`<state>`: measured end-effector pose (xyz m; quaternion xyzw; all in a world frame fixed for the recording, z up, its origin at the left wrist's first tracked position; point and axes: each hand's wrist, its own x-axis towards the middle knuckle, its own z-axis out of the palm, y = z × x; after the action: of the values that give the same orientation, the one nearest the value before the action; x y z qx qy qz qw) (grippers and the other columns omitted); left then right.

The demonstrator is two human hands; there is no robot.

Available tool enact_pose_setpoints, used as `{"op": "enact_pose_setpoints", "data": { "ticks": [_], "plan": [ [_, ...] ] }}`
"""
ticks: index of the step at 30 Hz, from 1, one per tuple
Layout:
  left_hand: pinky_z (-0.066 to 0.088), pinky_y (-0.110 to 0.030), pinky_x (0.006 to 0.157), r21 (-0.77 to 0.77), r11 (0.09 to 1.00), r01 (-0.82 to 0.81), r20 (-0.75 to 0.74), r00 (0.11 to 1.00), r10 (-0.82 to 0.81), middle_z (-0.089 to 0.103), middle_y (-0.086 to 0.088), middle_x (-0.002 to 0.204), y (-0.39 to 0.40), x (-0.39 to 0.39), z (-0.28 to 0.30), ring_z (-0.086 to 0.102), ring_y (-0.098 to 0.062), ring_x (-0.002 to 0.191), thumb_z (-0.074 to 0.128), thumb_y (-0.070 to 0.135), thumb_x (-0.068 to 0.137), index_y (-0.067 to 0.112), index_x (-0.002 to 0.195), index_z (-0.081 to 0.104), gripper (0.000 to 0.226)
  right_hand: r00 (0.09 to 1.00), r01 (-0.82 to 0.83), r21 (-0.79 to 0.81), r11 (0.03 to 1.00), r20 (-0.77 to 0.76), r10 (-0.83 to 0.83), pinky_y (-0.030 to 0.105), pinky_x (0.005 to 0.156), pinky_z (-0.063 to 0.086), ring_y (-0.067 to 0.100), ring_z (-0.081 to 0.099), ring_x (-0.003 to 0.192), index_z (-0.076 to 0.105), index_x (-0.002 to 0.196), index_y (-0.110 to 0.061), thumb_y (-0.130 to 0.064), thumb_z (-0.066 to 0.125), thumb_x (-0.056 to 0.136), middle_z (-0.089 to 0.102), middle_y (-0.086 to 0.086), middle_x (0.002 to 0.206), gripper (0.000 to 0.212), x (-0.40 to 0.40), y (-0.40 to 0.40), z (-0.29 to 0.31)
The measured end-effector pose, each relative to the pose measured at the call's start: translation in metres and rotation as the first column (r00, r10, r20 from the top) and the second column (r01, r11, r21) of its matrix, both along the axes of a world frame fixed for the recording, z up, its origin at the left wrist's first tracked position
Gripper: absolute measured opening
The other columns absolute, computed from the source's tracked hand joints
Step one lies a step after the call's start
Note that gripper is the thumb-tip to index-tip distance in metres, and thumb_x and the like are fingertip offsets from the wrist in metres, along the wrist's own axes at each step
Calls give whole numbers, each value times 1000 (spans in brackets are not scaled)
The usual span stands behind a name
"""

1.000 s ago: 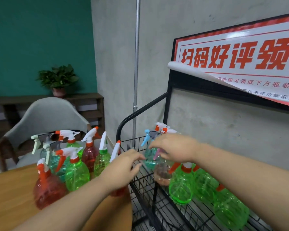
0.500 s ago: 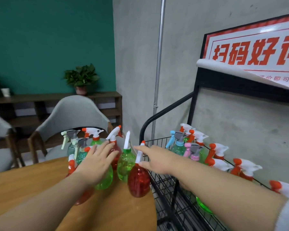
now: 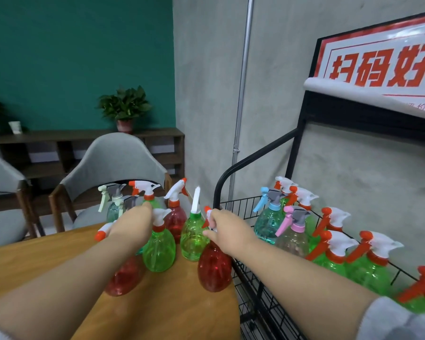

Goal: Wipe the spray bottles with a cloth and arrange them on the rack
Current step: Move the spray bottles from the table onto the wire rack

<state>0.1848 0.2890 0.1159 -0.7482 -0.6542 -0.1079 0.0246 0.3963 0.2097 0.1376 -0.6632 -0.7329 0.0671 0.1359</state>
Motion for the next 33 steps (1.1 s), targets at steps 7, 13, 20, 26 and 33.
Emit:
{"op": "enact_pose_setpoints", "data": {
  "ticks": [7, 13, 20, 26, 33],
  "plan": [
    [49, -38, 72, 60, 997, 49, 147, 987, -58, 64, -10, 105, -25, 9, 18, 62, -29, 94, 46, 8, 92, 11, 113, 53, 22, 998, -54, 24, 998, 10, 54, 36, 65, 43, 27, 55, 77, 36, 119, -15, -14, 52, 95, 51, 5, 81, 29, -7, -18, 5],
    [37, -31, 62, 172, 976, 134, 346, 920, -187, 69, -9, 92, -62, 28, 63, 60, -26, 81, 51, 17, 93, 14, 106, 62, 17, 998, -47, 11, 999, -31, 48, 29, 67, 40, 27, 58, 90, 50, 99, -17, -10, 55, 86, 56, 6, 97, 16, 12, -44, 41],
    [40, -31, 72, 335, 925, 177, 423, 849, -316, 67, -7, 98, -102, 58, 107, 61, -28, 96, 56, 19, 93, 12, 110, 62, 19, 993, -113, 113, 987, -7, 114, 34, 57, 48, 22, 58, 76, 59, 94, -12, -10, 51, 87, 53, -2, 79, 11, 41, -108, 115],
    [48, -36, 82, 395, 892, 219, 417, 823, -386, 68, -8, 106, -116, 86, 125, 60, -28, 100, 58, 23, 93, 14, 113, 62, 22, 997, -74, 177, 981, -10, 77, 28, 57, 37, 16, 45, 65, 62, 95, -6, -7, 62, 79, 52, 2, 72, 16, 78, -141, 141],
    [49, -38, 81, 440, 866, 237, 464, 765, -446, 69, -8, 103, -129, 117, 134, 61, -30, 99, 59, 25, 94, 16, 112, 63, 21, 995, -78, 177, 981, -44, 87, 15, 50, 33, -1, 41, 49, 58, 83, -14, -5, 66, 79, 40, -8, 59, 13, 118, -176, 154]
  ]
}}
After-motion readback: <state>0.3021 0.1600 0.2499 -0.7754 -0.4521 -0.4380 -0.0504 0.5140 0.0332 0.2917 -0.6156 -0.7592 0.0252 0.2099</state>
